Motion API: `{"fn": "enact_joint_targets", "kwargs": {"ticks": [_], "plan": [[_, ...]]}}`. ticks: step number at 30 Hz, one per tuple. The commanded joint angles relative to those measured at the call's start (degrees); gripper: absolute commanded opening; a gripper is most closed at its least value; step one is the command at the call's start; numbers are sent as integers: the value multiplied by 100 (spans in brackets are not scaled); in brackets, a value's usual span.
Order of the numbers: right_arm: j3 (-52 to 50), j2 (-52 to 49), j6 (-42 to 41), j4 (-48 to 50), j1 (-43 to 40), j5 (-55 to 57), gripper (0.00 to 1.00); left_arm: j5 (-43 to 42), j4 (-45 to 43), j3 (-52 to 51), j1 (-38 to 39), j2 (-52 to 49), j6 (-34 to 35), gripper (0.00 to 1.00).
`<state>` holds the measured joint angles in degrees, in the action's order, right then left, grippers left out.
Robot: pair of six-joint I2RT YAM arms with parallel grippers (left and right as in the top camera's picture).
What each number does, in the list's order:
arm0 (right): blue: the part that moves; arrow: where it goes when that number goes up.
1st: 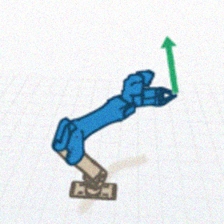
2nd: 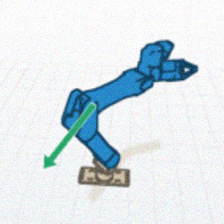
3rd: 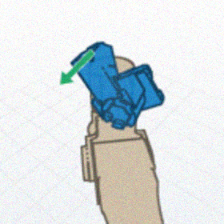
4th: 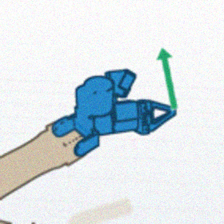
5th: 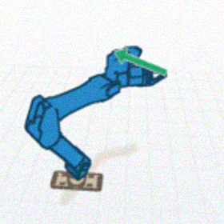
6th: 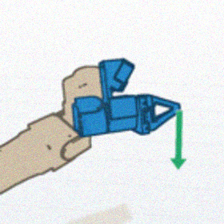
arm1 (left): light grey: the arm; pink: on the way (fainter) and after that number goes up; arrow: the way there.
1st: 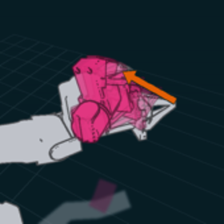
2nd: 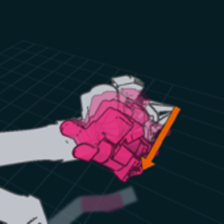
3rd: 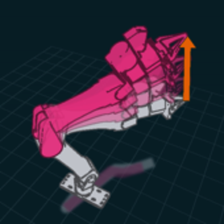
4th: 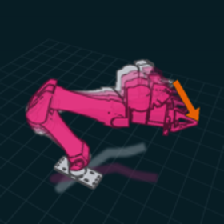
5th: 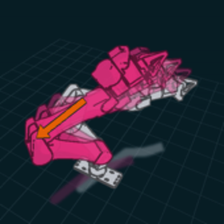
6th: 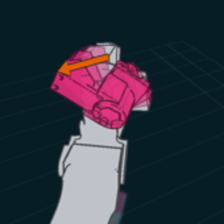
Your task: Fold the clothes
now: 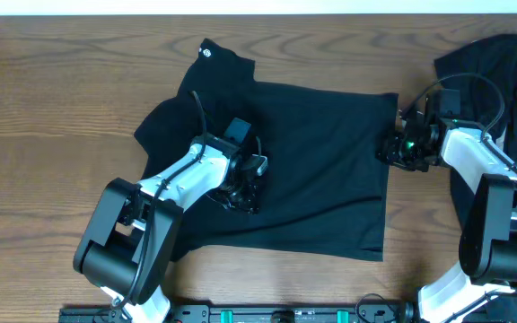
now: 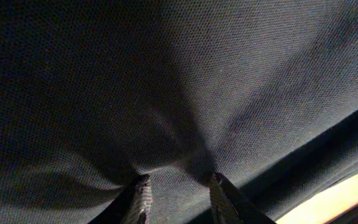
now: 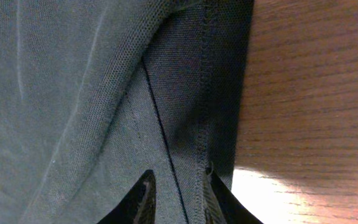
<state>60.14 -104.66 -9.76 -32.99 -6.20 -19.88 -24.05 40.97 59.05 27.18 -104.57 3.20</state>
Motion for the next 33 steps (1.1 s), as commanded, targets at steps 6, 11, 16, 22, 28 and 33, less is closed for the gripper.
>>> {"fn": "enact_joint_targets", "kwargs": {"ticks": [6, 11, 16, 22, 28, 33], "plan": [[-232, -140, 107, 131, 315, 42, 22, 70, -13, -20, -4, 42, 11, 34], [-374, -142, 105, 214, 365, 37, 11, 70, 7, -20, -4, 42, 11, 34], [-345, -66, 107, 28, 352, -70, 4, 70, 11, -20, -4, 42, 11, 34], [-323, 225, 107, -107, 280, -66, 1, 70, 11, -20, -4, 42, 11, 34], [-323, 605, 109, -105, 96, -42, 1, 70, 9, -20, -4, 42, 11, 34], [-319, 918, 107, -120, -236, 216, 1, 70, 7, -20, -4, 42, 11, 34]]}}
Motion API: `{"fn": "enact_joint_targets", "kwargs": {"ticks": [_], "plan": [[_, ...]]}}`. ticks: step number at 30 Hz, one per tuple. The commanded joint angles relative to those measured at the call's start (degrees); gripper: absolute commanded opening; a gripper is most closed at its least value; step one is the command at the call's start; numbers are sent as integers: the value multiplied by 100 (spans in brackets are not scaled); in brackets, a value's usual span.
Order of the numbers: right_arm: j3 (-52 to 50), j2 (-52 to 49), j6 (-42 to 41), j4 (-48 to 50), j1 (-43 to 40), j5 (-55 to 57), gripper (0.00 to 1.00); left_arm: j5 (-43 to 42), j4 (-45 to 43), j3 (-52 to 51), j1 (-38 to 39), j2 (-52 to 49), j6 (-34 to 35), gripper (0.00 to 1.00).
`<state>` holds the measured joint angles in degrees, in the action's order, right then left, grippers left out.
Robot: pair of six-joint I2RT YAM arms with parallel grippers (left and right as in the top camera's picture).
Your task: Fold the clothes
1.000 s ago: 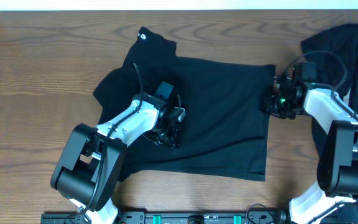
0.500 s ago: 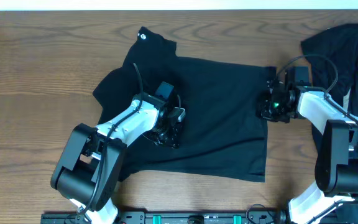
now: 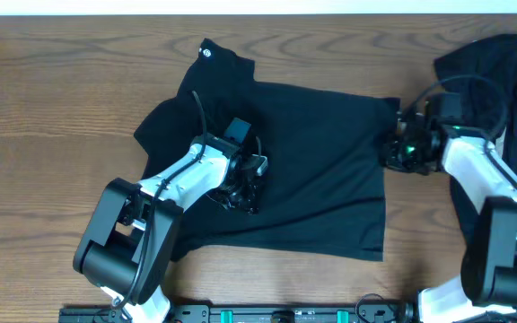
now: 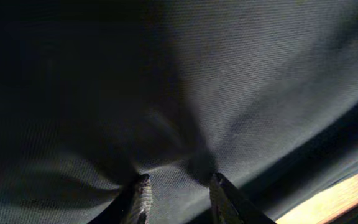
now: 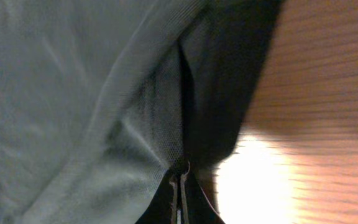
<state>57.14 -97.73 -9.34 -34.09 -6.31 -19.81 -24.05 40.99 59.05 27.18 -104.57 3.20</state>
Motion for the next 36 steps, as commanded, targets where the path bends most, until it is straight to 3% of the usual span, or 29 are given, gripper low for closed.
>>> {"fn": "enact_joint_targets", "kwargs": {"ticks": [1, 10, 16, 19, 22, 29, 36], "plan": [[-20, 245, 66, -26, -306, 229, 1, 70, 4, -20, -4, 42, 11, 34], [-26, 160, 63, -625, -505, 813, 1, 70, 4, -20, -4, 42, 11, 34], [-26, 160, 9, -702, -516, 1036, 7, 70, 4, -20, -4, 42, 11, 34], [-26, 162, 157, -483, -516, 570, 1, 70, 4, -20, -4, 42, 11, 34], [-24, 162, 404, -286, -516, 70, 1, 70, 4, -20, -4, 42, 11, 34], [-24, 160, -133, 205, -535, 63, 7, 68, 188, 184, -50, 101, 15, 33], [-24, 160, -861, 831, -525, -717, 5, 74, 227, 1121, -264, 577, -256, 33]]}}
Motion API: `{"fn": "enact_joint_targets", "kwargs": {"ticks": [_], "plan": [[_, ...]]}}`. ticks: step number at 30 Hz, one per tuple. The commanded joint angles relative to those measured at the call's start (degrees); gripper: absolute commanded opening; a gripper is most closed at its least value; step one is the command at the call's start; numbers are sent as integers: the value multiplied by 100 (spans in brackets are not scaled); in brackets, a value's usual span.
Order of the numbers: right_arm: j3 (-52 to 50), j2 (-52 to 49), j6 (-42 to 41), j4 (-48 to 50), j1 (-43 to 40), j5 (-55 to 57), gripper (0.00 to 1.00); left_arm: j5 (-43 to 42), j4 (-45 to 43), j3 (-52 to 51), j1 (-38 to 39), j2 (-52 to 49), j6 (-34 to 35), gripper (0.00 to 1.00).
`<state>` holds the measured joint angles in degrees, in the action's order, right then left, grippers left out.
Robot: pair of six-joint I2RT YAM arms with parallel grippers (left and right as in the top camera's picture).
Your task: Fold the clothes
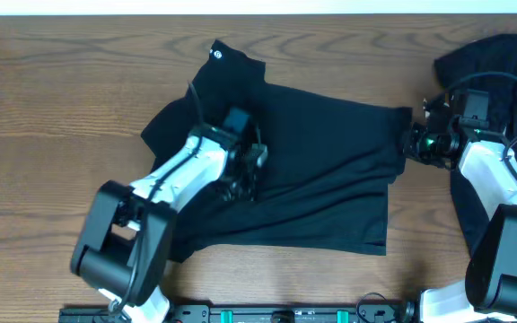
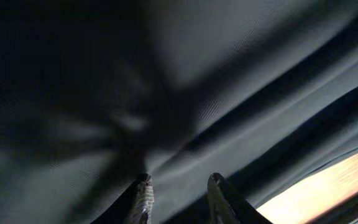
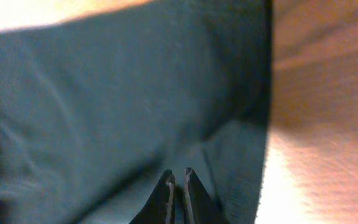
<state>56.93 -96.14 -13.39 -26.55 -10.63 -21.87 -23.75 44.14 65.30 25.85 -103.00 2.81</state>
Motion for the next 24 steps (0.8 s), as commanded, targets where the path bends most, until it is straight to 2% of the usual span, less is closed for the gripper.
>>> {"fn": "enact_joint_targets", "kwargs": {"ticks": [1, 6, 10, 18, 24], "plan": [[0, 0, -573, 83, -92, -568, 4, 48, -192, 597, -179, 479, -262, 33], [11, 2, -758, -125, -92, -1117, 1, 859, -898, 706, -527, 457, -280, 34], [122, 2, -575, -470, -79, -1143, 1, 994, -1270, 706, -903, 66, -588, 33], [866, 4, 203, -1690, 380, -826, 1, 992, -1993, 706, -1453, -800, -752, 15], [1484, 4, 343, -2361, 997, -337, 1, 1110, -2437, 706, -1620, -1462, -857, 10]]}}
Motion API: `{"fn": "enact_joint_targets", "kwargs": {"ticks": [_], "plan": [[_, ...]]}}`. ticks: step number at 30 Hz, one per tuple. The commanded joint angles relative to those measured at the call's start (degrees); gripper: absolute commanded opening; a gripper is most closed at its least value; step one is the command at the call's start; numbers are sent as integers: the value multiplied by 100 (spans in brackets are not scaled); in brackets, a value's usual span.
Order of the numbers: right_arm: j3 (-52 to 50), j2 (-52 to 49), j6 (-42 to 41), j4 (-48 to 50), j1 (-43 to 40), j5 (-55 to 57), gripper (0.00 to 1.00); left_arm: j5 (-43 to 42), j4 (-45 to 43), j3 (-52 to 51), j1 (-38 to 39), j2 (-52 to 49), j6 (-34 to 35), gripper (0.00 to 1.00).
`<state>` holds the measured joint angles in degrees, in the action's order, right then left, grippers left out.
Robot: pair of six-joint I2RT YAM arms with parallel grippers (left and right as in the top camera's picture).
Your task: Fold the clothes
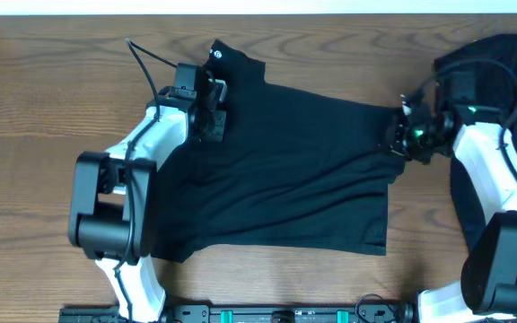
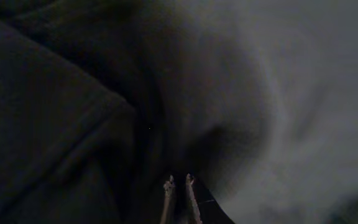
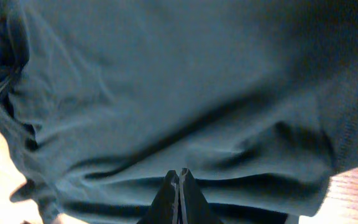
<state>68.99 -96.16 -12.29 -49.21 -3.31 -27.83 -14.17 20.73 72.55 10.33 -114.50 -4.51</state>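
A black T-shirt (image 1: 303,170) lies spread on the wooden table (image 1: 43,179), its collar tag at the upper left. My left gripper (image 1: 212,115) sits on the shirt's upper left part, below the collar. In the left wrist view its fingers (image 2: 179,182) are nearly together, with dark cloth pinched between them. My right gripper (image 1: 398,139) is at the shirt's upper right edge. The right wrist view shows it (image 3: 179,173) shut on a fold of the fabric (image 3: 166,93).
A second dark garment (image 1: 487,63) lies heaped at the far right of the table, behind my right arm. Something white shows at the right border. The table's back edge runs along the top of the overhead view.
My left gripper was open on the shirt's middle left; it is now up near the collar and shut on cloth. The right gripper, still shut on the edge, has shifted slightly left.
Both grippers began open, the left pressing on the shirt's middle and the right at its right hem. Then the right was shut on the hem. Later the shirt lay slightly farther right and back. Now the left grips cloth near the collar.
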Motion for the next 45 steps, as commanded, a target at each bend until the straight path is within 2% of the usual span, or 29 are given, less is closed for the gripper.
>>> {"fn": "enact_joint_targets", "kwargs": {"ticks": [1, 6, 10, 13, 15, 17, 19, 22, 23, 26, 30, 36, 38, 41, 42, 43, 45], "plan": [[341, 7, 234, -103, 382, 258, 1, 208, -212, -20, -105, -457, -122, 10], [446, 4, 223, -26, 944, 260, 3, 868, -1032, 28, -407, -970, 426, 8], [439, 4, 160, -98, 1292, 446, 4, 903, -1200, 514, -844, -1001, 916, 8], [433, 4, -44, -216, 1458, 743, 6, 483, -726, 1244, -1178, -1001, 975, 9], [398, 2, -186, -293, 1526, 1110, 6, 264, -219, 1781, -1351, -999, 951, 13], [326, 2, -417, -295, 1534, 1497, 12, 264, 282, 2225, -1462, -981, 929, 17], [229, -17, -531, -245, 1513, 1714, 14, 267, 866, 2651, -1563, -931, 890, 31], [144, -133, -525, -212, 1484, 1716, 15, 264, 1738, 3084, -1683, -758, 798, 44], [129, -186, -525, -205, 1484, 1714, 14, 267, 1963, 3150, -1707, -691, 798, 48], [90, -485, -527, -334, 1491, 1722, 15, 267, 2618, 3209, -1755, -387, 798, 51], [87, -894, -525, -597, 1484, 1908, 25, 282, 3412, 3209, -1755, 28, 758, 51], [79, -1408, -780, -575, 1458, 2280, 21, 280, 4695, 3209, -1755, 669, 761, 51], [79, -1453, -743, -560, 1408, 2310, 22, 282, 5149, 3209, -1755, 855, 758, 51], [81, -1403, -273, -573, 1322, 2264, 27, 284, 5757, 3204, -1755, 1027, 754, 51], [83, -1381, -216, -610, 1272, 2269, 28, 286, 5943, 3204, -1762, 1051, 721, 46], [83, -1355, -212, -684, 1176, 2234, 29, 295, 6183, 3204, -1773, 1082, 691, 35], [83, -1351, 24, -804, 992, 1967, 31, 306, 6467, 3202, -1794, 1130, 695, 26]]}}
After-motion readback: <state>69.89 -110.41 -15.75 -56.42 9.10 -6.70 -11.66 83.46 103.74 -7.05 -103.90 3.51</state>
